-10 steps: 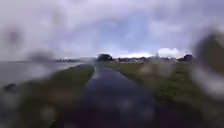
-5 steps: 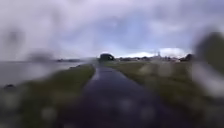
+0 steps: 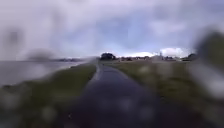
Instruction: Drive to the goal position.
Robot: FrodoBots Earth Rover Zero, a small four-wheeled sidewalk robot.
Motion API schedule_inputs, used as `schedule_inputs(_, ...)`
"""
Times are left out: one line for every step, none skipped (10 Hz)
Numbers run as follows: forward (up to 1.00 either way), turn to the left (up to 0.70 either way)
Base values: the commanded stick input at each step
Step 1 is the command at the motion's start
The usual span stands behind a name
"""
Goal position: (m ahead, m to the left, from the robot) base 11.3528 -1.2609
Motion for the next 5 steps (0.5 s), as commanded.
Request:
schedule_inputs(0.70, 0.00)
schedule_inputs(0.70, 0.00)
schedule_inputs(0.70, 0.00)
schedule_inputs(0.70, 0.00)
schedule_inputs(0.70, 0.00)
